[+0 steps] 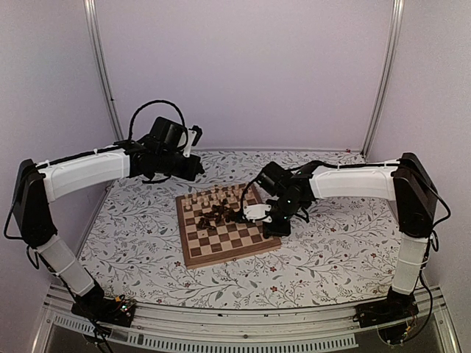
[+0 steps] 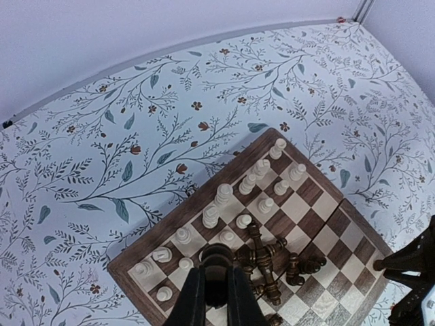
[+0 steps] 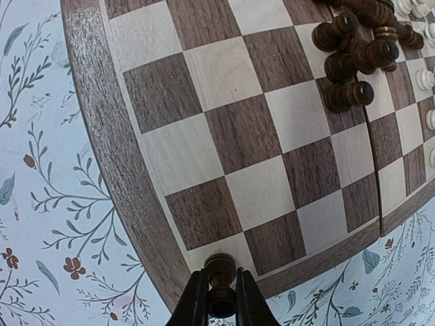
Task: Set up the chess pieces on the board
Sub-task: Place the chess piece on the chessboard.
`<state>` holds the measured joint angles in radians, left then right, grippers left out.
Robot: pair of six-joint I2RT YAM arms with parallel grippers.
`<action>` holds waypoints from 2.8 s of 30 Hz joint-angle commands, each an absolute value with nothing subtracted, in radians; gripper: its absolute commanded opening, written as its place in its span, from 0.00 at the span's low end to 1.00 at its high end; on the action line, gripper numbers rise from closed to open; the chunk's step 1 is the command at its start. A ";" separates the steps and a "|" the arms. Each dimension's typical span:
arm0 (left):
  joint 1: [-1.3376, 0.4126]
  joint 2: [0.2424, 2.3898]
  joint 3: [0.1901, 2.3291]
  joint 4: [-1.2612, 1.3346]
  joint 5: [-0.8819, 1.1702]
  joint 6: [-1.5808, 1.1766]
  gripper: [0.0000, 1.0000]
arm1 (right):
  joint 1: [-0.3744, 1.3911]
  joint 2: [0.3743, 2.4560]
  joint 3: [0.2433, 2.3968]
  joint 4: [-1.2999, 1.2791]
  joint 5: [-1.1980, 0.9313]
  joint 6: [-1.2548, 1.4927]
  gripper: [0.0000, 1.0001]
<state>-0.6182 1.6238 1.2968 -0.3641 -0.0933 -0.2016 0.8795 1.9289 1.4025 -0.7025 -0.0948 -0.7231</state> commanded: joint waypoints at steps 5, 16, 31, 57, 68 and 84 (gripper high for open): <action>-0.610 1.646 1.298 -0.369 -0.075 -0.189 0.00 | 0.893 1.945 1.424 -0.703 -0.077 -0.724 0.33; -0.612 1.633 1.306 -0.385 -0.016 -0.141 0.00 | 0.844 1.790 1.470 -0.747 -0.187 -0.710 0.52; -0.924 1.742 1.490 -0.654 0.100 -0.054 0.00 | 0.281 1.460 1.007 -0.351 -0.560 -0.530 0.52; -1.057 2.089 1.725 -0.799 0.033 -0.056 0.00 | 0.280 1.555 1.003 -0.363 -0.477 -0.571 0.52; -1.056 2.149 1.779 -0.798 0.024 -0.053 0.01 | 0.280 1.569 1.009 -0.378 -0.482 -0.580 0.52; -1.051 2.193 1.803 -0.811 0.003 -0.042 0.04 | 0.281 1.569 1.011 -0.391 -0.496 -0.583 0.53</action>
